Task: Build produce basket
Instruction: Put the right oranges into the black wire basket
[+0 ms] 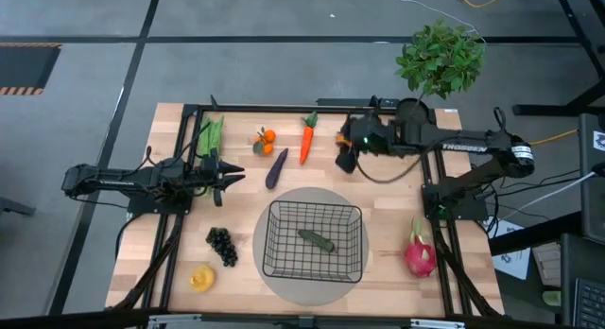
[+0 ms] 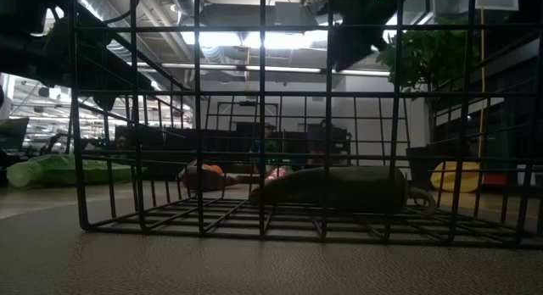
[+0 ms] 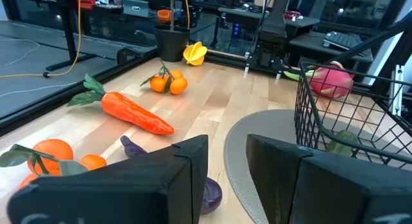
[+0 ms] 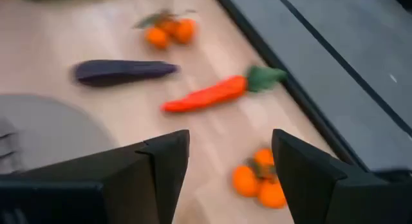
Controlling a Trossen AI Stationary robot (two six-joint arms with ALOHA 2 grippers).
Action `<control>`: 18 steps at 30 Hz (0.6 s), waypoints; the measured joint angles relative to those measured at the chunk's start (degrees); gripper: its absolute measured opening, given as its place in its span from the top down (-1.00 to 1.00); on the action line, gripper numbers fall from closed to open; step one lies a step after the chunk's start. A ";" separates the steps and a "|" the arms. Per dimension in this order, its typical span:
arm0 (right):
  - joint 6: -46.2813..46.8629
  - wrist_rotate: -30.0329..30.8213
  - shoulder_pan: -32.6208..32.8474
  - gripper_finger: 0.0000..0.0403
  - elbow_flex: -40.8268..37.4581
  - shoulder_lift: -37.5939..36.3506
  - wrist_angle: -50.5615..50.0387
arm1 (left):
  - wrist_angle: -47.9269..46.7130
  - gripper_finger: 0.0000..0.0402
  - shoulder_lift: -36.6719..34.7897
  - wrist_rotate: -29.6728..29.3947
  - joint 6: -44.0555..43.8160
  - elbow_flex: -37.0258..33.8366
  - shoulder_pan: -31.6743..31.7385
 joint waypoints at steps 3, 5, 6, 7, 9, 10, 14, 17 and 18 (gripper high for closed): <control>1.47 0.03 -4.80 -0.03 -1.76 0.84 -0.02 | 0.00 0.51 0.00 0.04 0.02 0.00 0.00; 3.73 -0.23 -7.64 -0.03 -2.79 1.78 -0.07 | 0.00 0.51 0.00 0.06 0.00 0.00 0.00; 4.81 -1.07 -8.99 -0.03 -3.36 2.26 -0.19 | 0.00 0.51 0.00 0.04 0.00 0.00 0.00; 5.74 -2.11 -10.12 -0.03 -3.94 2.80 -0.04 | 0.00 0.51 0.00 0.00 0.00 0.00 0.00; 5.92 -5.03 -12.21 -0.03 -5.12 4.02 1.02 | 0.01 0.51 0.00 -0.05 0.00 0.00 0.00; 5.99 -6.08 -13.04 -0.03 -5.72 4.78 1.77 | 0.00 0.51 0.00 -0.05 0.00 0.00 0.00; 6.00 -7.49 -15.12 -0.03 -6.71 8.67 4.14 | 0.00 0.51 0.00 -0.05 0.02 0.00 0.00; 6.01 -7.51 -15.72 -0.03 -6.78 12.31 5.17 | 0.00 0.51 0.00 -0.07 0.00 0.00 0.00; 6.02 -7.51 -15.78 -0.03 -6.78 13.47 5.57 | 0.00 0.51 0.00 -0.07 0.00 0.00 0.00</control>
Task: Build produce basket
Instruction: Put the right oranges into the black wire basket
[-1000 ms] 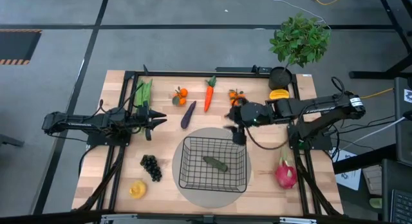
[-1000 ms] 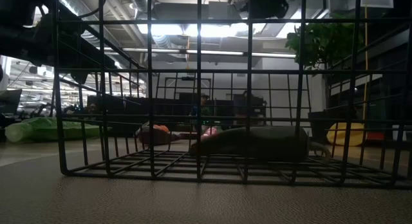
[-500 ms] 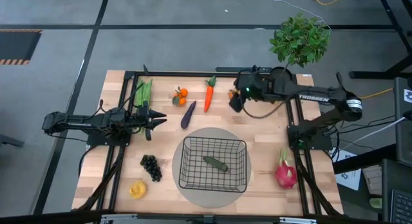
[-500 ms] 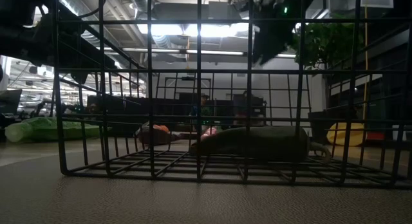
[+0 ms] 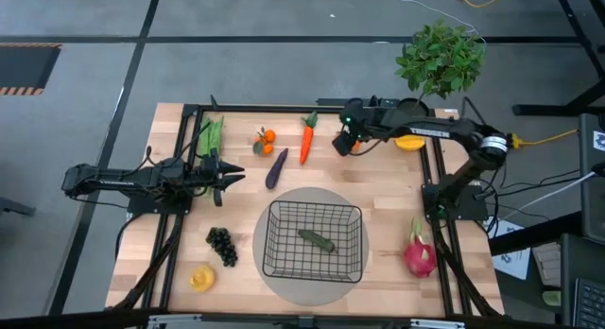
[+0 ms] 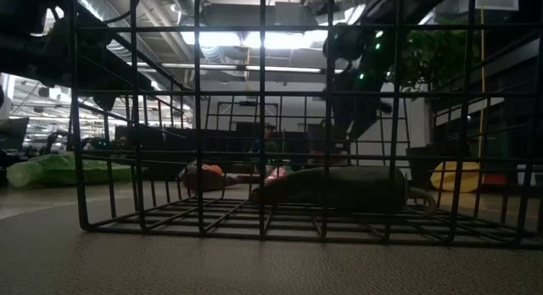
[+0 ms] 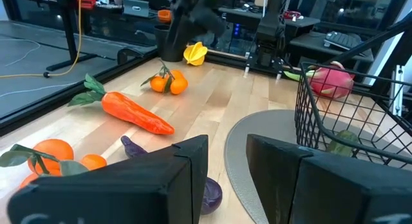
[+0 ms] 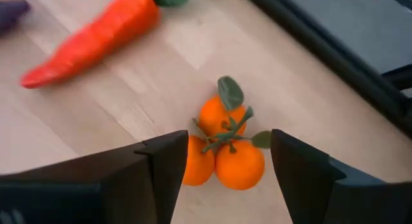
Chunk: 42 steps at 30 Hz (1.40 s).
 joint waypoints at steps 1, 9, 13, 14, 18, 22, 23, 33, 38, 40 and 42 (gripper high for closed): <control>-0.01 0.00 -0.08 -0.03 0.00 1.11 0.22 | 0.00 0.51 0.00 0.00 0.00 0.00 0.00; 1.04 0.19 -0.91 -0.03 -0.02 8.79 1.93 | 0.00 0.51 0.00 -0.02 0.00 0.00 0.00; 1.05 1.03 -1.46 -0.03 -0.02 9.99 2.52 | 0.00 0.51 0.00 -0.02 0.00 0.00 0.00; 1.05 1.03 -1.62 -0.03 -0.02 10.07 2.56 | 0.00 0.51 0.00 -0.02 0.00 0.00 0.00; 1.06 1.06 -1.64 0.01 -0.02 10.09 2.60 | 0.00 0.51 0.00 -0.04 0.00 0.00 0.00; 1.05 1.05 -1.64 0.18 -0.02 10.09 2.86 | 0.00 0.51 0.00 -0.04 0.00 0.00 0.00; 1.05 1.05 -1.64 0.26 -0.02 10.09 2.82 | 0.00 0.51 0.00 -0.04 0.00 0.00 0.00; -3.84 -1.91 -0.13 0.94 0.84 10.09 1.37 | 0.00 0.51 0.00 -0.04 0.00 0.00 0.00; -7.92 -2.11 3.87 0.97 4.84 8.00 -0.70 | 0.00 0.51 0.00 -0.07 0.00 0.00 0.00; -9.94 -2.28 5.86 0.97 6.61 6.28 -0.67 | 0.00 0.51 0.00 -0.07 0.00 0.00 0.02; -12.08 -4.46 7.58 0.98 8.08 4.40 -1.47 | 0.00 0.51 0.00 -0.07 0.00 0.00 0.00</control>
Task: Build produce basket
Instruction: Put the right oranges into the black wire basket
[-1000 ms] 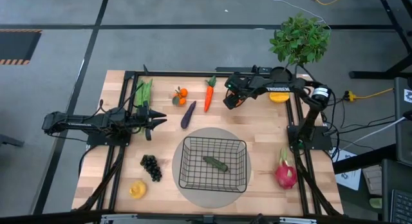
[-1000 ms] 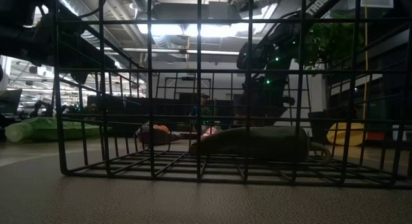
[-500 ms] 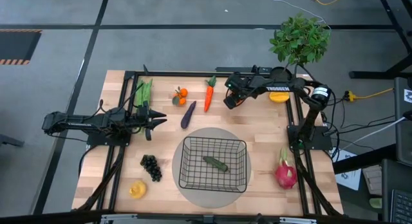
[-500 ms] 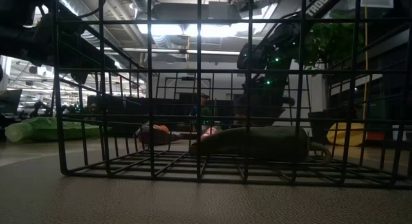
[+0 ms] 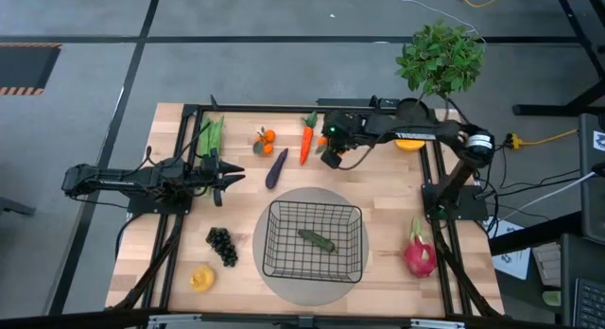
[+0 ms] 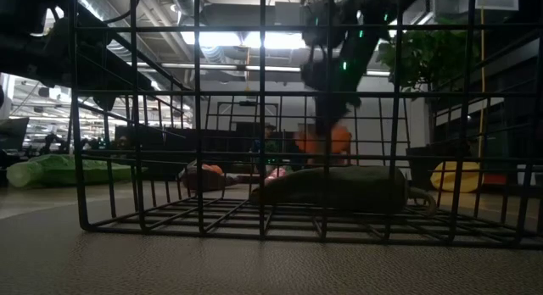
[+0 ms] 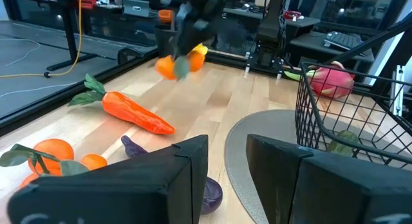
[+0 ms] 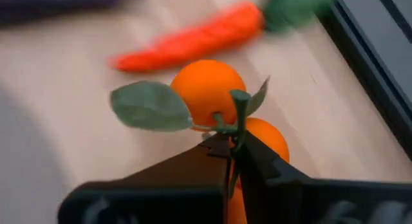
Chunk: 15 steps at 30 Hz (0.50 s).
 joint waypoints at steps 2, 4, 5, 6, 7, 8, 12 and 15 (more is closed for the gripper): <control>-1.68 -3.45 1.76 0.98 1.22 -2.03 -0.32 | 0.00 0.51 0.00 0.00 0.00 0.00 0.00; -3.00 -6.99 3.68 0.98 2.30 -4.43 -0.13 | 0.01 0.51 0.00 0.00 0.00 0.00 0.00; -3.36 -9.03 4.64 0.98 2.61 -5.66 -0.14 | 0.00 0.51 0.00 0.00 0.00 0.00 0.00; -3.62 -11.07 5.58 0.98 2.86 -6.82 0.04 | 0.00 0.51 0.00 0.00 0.00 0.00 0.00; -3.85 -13.36 6.48 0.99 3.07 -7.93 0.20 | 0.02 0.51 0.00 0.00 0.00 0.00 0.00; -4.33 -15.61 7.36 0.99 3.09 -9.09 0.29 | 0.00 0.51 0.00 0.00 0.00 0.00 0.00; -4.91 -24.03 11.05 0.99 3.29 -13.11 2.48 | 0.00 0.51 0.00 0.00 0.00 0.00 0.00; -5.21 -28.62 14.23 0.99 3.30 -14.54 5.27 | 0.00 0.51 0.00 0.00 0.00 0.00 0.02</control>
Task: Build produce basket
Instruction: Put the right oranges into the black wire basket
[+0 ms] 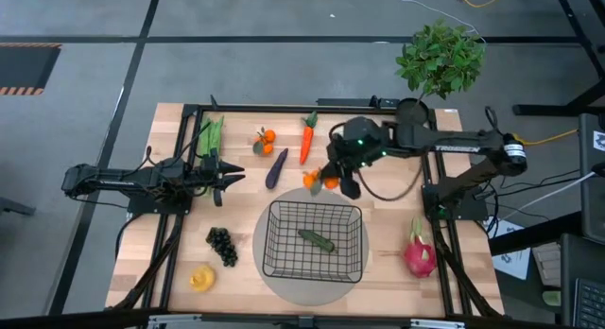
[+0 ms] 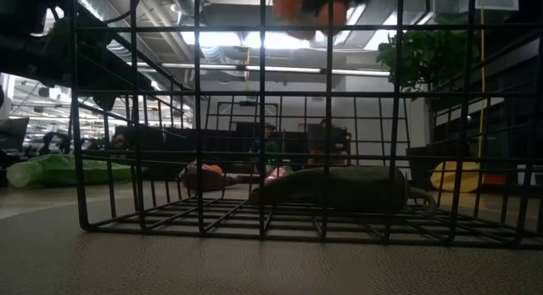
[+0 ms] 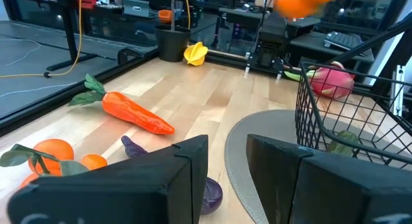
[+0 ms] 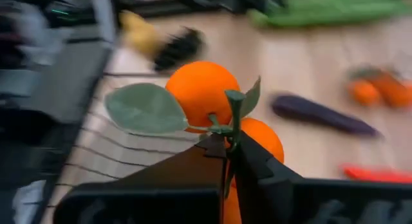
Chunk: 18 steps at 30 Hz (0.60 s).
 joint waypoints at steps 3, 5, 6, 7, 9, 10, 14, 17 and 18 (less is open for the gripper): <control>-2.00 -3.41 3.25 0.99 -0.02 -0.28 2.21 | 0.00 0.51 0.00 0.00 0.00 0.00 0.00; -3.07 -4.40 5.25 0.99 0.00 -0.08 3.16 | 0.00 0.51 0.00 0.00 0.00 0.00 -0.02; -3.38 -4.61 6.16 0.99 -0.01 0.21 3.82 | 0.01 0.51 0.00 0.00 0.00 0.00 -0.02; -3.59 -4.62 6.93 0.99 -0.01 0.45 4.26 | 0.00 0.51 0.00 0.00 0.00 0.00 -0.02; -3.94 -4.56 8.10 0.99 -0.02 1.18 5.38 | 0.00 0.51 0.00 0.00 0.00 0.00 -0.02; -3.99 -4.48 8.60 0.98 -0.02 1.42 6.49 | 0.00 0.51 0.00 0.02 0.00 0.00 -0.02; -4.31 -4.45 9.78 0.92 -0.02 2.86 9.45 | 0.05 0.51 0.00 0.02 0.00 0.00 -0.02; -5.18 -4.46 9.81 0.87 -0.02 3.88 11.98 | 0.07 0.51 0.00 0.04 0.00 0.00 -0.02; -5.44 -4.43 9.77 0.86 -0.02 4.20 13.00 | 0.09 0.51 0.00 0.07 0.00 0.00 -0.02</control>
